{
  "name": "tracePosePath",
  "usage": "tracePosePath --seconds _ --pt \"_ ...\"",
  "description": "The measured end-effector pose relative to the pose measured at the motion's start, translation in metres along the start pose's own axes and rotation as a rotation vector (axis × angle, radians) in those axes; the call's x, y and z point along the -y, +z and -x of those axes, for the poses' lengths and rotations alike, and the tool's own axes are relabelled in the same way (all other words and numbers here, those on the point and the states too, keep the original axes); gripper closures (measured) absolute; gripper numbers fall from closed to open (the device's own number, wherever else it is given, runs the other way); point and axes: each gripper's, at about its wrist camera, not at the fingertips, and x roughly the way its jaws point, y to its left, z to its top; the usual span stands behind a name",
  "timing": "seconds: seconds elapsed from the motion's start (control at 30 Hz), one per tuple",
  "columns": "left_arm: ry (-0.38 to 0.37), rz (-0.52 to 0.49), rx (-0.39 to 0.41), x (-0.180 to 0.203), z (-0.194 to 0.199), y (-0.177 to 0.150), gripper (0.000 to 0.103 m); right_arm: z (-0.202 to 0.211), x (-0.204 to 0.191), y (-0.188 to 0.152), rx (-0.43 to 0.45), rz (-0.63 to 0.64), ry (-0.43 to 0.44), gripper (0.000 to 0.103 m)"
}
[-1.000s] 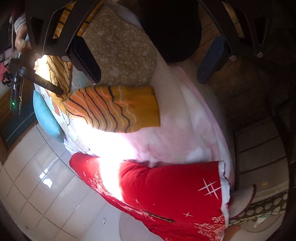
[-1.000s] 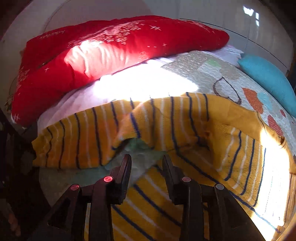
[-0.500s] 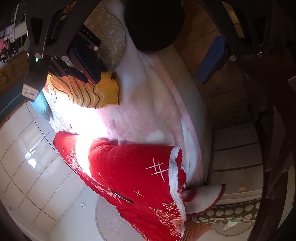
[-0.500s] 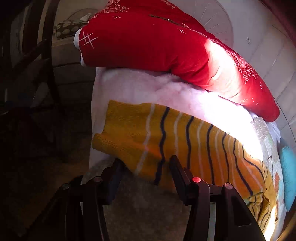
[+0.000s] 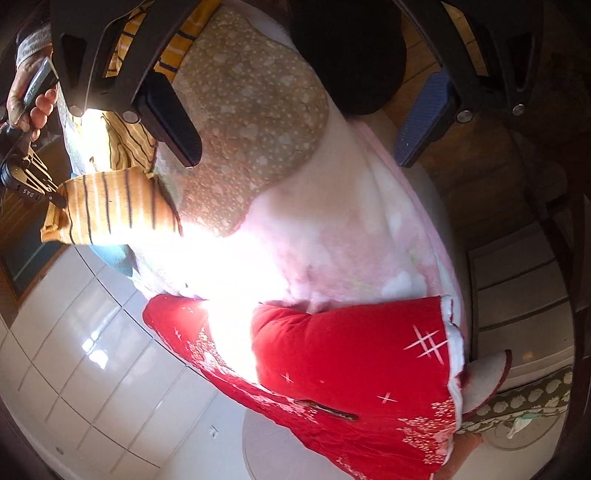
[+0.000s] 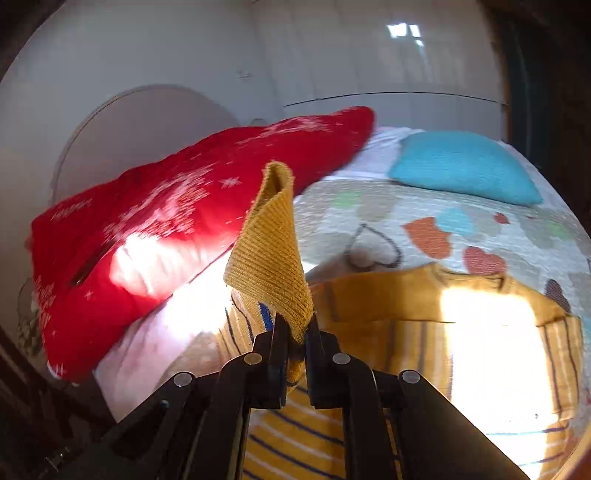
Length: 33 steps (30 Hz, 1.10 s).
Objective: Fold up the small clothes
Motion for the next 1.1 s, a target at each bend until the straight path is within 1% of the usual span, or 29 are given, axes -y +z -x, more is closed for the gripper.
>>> tracePosePath --seconds 0.1,0.17,0.23,0.27,0.3,0.33,0.37,0.4,0.43,0.47,0.5,0.53,0.6,0.67,0.7,0.73,0.77,0.8,0.87,0.9,0.93,0.97,1.03,1.07,1.1 --pt "-0.019 -0.052 -0.026 0.023 -0.007 -0.005 0.000 0.014 0.105 -0.001 -0.008 -0.180 -0.136 0.094" --pt "-0.030 -0.090 -0.044 0.040 -0.012 -0.010 0.000 0.021 0.164 -0.015 -0.033 -0.274 -0.223 0.094" --pt "-0.040 -0.133 -0.067 0.057 -0.018 -0.016 0.000 0.021 0.216 -0.032 -0.076 -0.343 -0.292 0.094" --pt "-0.045 -0.157 -0.080 0.066 -0.021 -0.018 0.000 0.020 0.236 -0.042 -0.111 -0.371 -0.311 0.093" --pt "-0.051 -0.181 -0.093 0.075 -0.024 -0.021 0.000 0.019 0.255 -0.052 -0.147 -0.400 -0.315 0.090" --pt "-0.058 -0.206 -0.105 0.084 -0.027 -0.024 0.000 0.019 0.270 -0.062 -0.178 -0.428 -0.319 0.089" --pt "-0.064 -0.231 -0.114 0.092 -0.029 -0.027 0.000 0.024 0.280 -0.070 -0.190 -0.447 -0.335 0.088" --pt "-0.070 -0.256 -0.120 0.101 -0.030 -0.030 0.000 0.032 0.286 -0.077 -0.186 -0.457 -0.329 0.084" --pt "-0.074 -0.280 -0.125 0.109 -0.031 -0.033 0.000 0.043 0.291 -0.082 -0.180 -0.454 -0.318 0.082" --pt "-0.076 -0.301 -0.129 0.115 -0.031 -0.036 0.000 0.055 0.294 -0.083 -0.176 -0.434 -0.327 0.075" --pt "-0.078 -0.320 -0.134 0.120 -0.033 -0.039 0.000 0.068 0.297 -0.084 -0.177 -0.393 -0.363 0.066" --pt "-0.081 -0.335 -0.140 0.124 -0.034 -0.042 0.000 0.081 0.299 -0.083 -0.177 -0.337 -0.410 0.063" --pt "-0.084 -0.354 -0.154 0.131 -0.038 -0.047 0.000 0.108 0.303 -0.081 -0.191 -0.192 -0.538 0.052" --pt "-0.085 -0.364 -0.167 0.135 -0.044 -0.051 0.000 0.130 0.304 -0.085 -0.224 -0.037 -0.716 0.050" --pt "-0.089 -0.368 -0.175 0.138 -0.048 -0.053 0.000 0.141 0.305 -0.087 -0.234 0.013 -0.771 0.049" --pt "-0.099 -0.372 -0.183 0.138 -0.050 -0.055 0.000 0.154 0.304 -0.093 -0.241 0.030 -0.770 0.048" --pt "-0.113 -0.375 -0.192 0.139 -0.054 -0.058 0.000 0.167 0.303 -0.100 -0.243 0.014 -0.716 0.046" --pt "-0.126 -0.378 -0.206 0.140 -0.057 -0.061 0.000 0.178 0.300 -0.108 -0.241 -0.027 -0.631 0.043" --pt "-0.164 -0.377 -0.235 0.141 -0.067 -0.067 0.000 0.193 0.294 -0.134 -0.244 -0.145 -0.404 0.043" --pt "-0.186 -0.375 -0.254 0.142 -0.073 -0.070 0.000 0.193 0.290 -0.150 -0.254 -0.197 -0.296 0.043" --pt "-0.202 -0.372 -0.280 0.143 -0.079 -0.074 0.000 0.190 0.286 -0.166 -0.264 -0.236 -0.213 0.043" --pt "-0.217 -0.371 -0.306 0.143 -0.085 -0.078 0.000 0.186 0.280 -0.181 -0.273 -0.259 -0.154 0.043" --pt "-0.235 -0.377 -0.329 0.144 -0.092 -0.086 0.000 0.174 0.268 -0.210 -0.295 -0.285 -0.084 0.043" --pt "-0.229 -0.387 -0.326 0.145 -0.093 -0.090 0.000 0.170 0.263 -0.221 -0.294 -0.294 -0.069 0.042" --pt "-0.229 -0.399 -0.323 0.146 -0.092 -0.094 0.000 0.173 0.255 -0.229 -0.256 -0.288 -0.080 0.041"
